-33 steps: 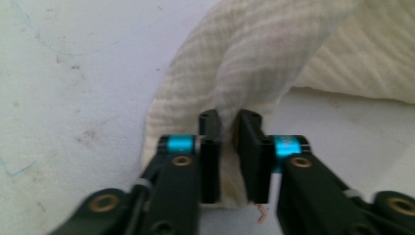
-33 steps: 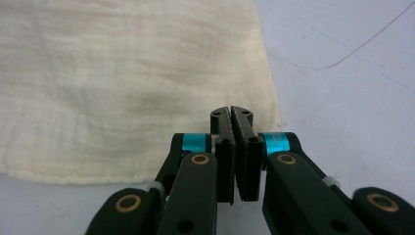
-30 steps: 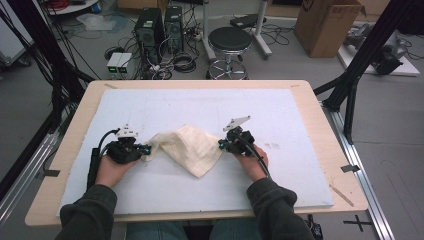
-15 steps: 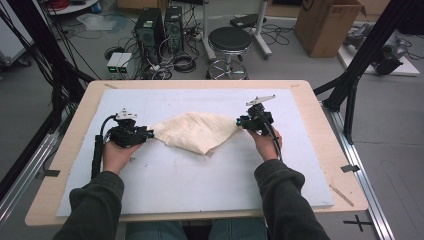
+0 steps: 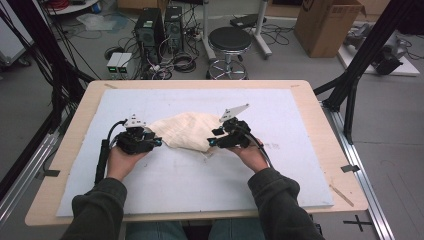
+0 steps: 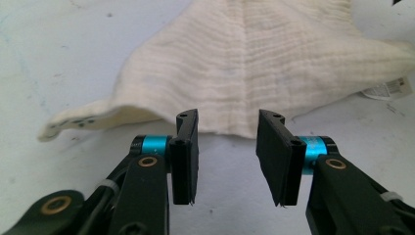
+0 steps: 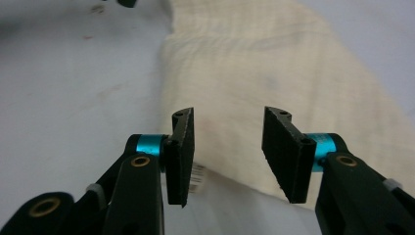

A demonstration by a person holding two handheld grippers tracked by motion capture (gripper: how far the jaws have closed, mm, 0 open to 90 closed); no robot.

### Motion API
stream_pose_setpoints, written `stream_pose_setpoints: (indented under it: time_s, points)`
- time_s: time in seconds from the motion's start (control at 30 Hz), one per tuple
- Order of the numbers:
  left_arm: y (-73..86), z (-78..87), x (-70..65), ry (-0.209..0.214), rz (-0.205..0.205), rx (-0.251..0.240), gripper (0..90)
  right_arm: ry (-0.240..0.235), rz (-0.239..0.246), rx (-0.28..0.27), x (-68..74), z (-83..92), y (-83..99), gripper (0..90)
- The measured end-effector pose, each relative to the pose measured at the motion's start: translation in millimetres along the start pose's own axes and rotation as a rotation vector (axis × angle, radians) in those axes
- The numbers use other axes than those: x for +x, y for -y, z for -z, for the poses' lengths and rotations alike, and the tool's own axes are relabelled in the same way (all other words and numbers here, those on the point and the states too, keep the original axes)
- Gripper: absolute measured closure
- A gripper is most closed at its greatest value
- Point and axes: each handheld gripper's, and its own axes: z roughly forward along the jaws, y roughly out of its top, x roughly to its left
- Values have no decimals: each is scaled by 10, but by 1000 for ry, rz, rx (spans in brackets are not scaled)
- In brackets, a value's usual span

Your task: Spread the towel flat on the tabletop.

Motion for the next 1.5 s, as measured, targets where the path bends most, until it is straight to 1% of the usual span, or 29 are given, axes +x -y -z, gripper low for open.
stream_pose_setpoints:
  time_s: [0.13,0.2,0.23,0.3,0.33,0.4,0.5,0.53,0.57,0.6,0.63,0.67,0.73,0.77,0.8,0.83,0.9,0.93,1.0,1.07,1.1,1.17,1.23,1.27,1.3,1.33,1.4,1.47,1.5]
  points:
    - [-4,1,-49,20,-15,1,583,-7,49,64,75,-152,-3,509]
    - [-1,9,-87,32,-27,-1,574,-4,71,84,100,-228,-3,540]
    - [-2,21,-108,39,-36,-3,569,-7,75,94,110,-256,-1,588]
    - [-3,47,-135,49,-46,-9,558,15,98,135,131,-341,10,735]
    - [4,58,-152,53,-45,-22,554,5,104,150,134,-380,17,795]
    - [43,86,-164,61,-42,-45,550,5,106,165,149,-428,24,879]
    - [123,93,-163,57,-41,-30,542,-12,96,143,157,-413,8,885]
    - [141,93,-157,58,-41,-29,541,-26,87,125,172,-374,-3,863]
    - [164,97,-150,57,-34,-29,540,-39,83,109,178,-351,-10,802]
    - [183,103,-137,56,-33,-31,539,-55,79,91,186,-323,-23,700]
    - [200,110,-128,53,-28,-35,537,-78,60,77,198,-295,-32,672]
    - [215,113,-121,55,-22,-38,537,-96,60,64,208,-275,-39,640]
    - [236,118,-116,54,-20,-40,535,-95,73,53,252,-254,-55,600]
    - [240,121,-117,55,-18,-38,532,-85,86,53,266,-263,-61,585]
    - [242,122,-121,55,-16,-40,529,-62,99,67,279,-289,-61,574]
    - [241,124,-126,56,-18,-42,528,-28,118,95,286,-328,-57,576]
    - [239,141,-143,62,-22,-46,524,9,124,135,291,-415,-35,678]
    - [241,150,-154,64,-25,-50,522,14,125,144,293,-442,-30,769]
    - [246,178,-174,67,-37,-54,520,1,119,138,314,-462,-45,853]
    - [252,229,-181,67,-46,-61,518,-23,120,119,374,-441,-114,867]
    - [257,248,-188,70,-36,-73,518,-33,130,106,405,-422,-157,871]
    - [262,299,-184,72,-39,-83,516,-48,140,68,472,-373,-248,874]
    - [269,356,-189,76,-38,-98,511,-76,130,20,541,-326,-329,875]
    - [275,392,-195,81,-40,-113,508,-86,127,8,567,-314,-357,874]
    - [280,430,-198,83,-45,-121,508,-103,123,7,613,-301,-393,874]
    - [285,464,-203,85,-44,-132,508,-112,134,5,664,-294,-428,874]
    - [306,535,-207,99,-46,-146,502,-161,140,-5,779,-307,-495,874]
    - [326,575,-217,104,-54,-143,499,-177,132,16,843,-356,-519,872]
    - [336,584,-230,107,-54,-149,498,-176,118,40,855,-425,-514,871]
